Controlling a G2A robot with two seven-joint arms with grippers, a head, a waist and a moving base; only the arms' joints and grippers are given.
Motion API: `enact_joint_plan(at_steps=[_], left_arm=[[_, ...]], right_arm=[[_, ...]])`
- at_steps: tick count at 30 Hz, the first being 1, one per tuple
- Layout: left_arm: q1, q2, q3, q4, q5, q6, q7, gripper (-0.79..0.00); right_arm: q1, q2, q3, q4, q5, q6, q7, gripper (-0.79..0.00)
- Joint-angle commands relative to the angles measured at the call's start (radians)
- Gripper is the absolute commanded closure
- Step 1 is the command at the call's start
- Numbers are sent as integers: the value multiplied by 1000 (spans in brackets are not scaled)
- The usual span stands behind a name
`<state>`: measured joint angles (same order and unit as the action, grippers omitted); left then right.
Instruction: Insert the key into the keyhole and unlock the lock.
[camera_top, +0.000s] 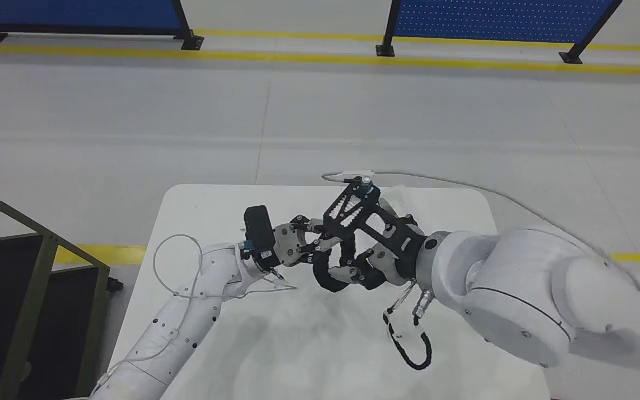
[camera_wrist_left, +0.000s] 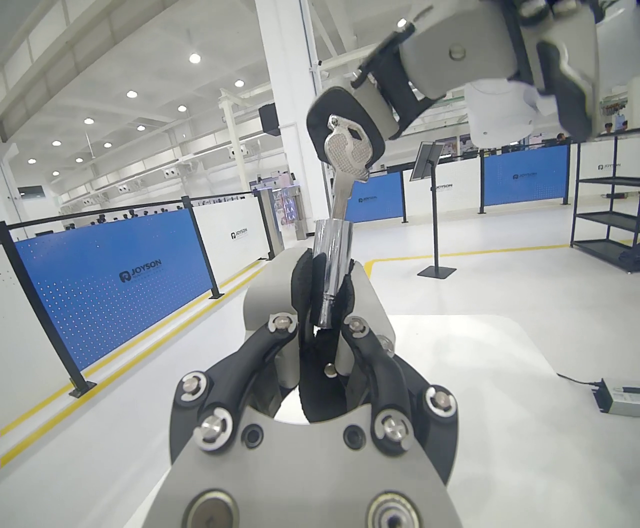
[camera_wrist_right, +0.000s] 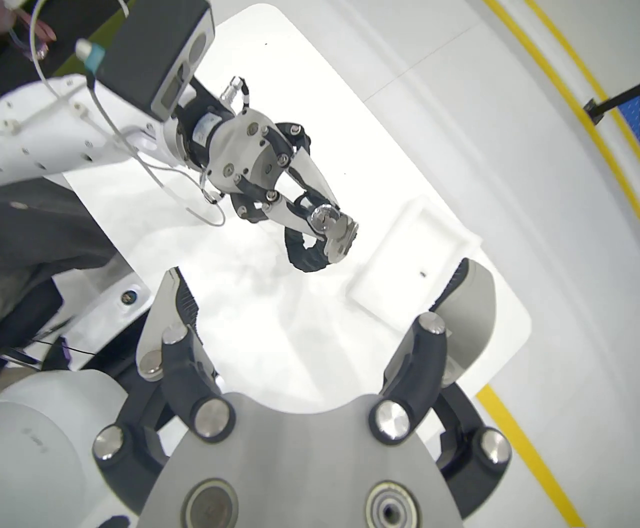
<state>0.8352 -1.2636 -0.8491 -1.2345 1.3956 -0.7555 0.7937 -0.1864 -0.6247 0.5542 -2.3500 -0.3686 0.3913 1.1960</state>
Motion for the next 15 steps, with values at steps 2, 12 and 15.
enact_joint_plan(at_steps=[2, 12, 15], left_arm=[[16, 5, -16, -17, -46, -53, -66, 0], [58, 29, -90, -142, -227, -174, -399, 0], [82, 39, -113, -182, -269, -184, -499, 0]], right_arm=[[-17, 3, -6, 0, -54, -117, -9, -785], [-85, 21, 20, 0, -100, -343, -46, -785], [-85, 21, 20, 0, -100, -343, -46, -785]])
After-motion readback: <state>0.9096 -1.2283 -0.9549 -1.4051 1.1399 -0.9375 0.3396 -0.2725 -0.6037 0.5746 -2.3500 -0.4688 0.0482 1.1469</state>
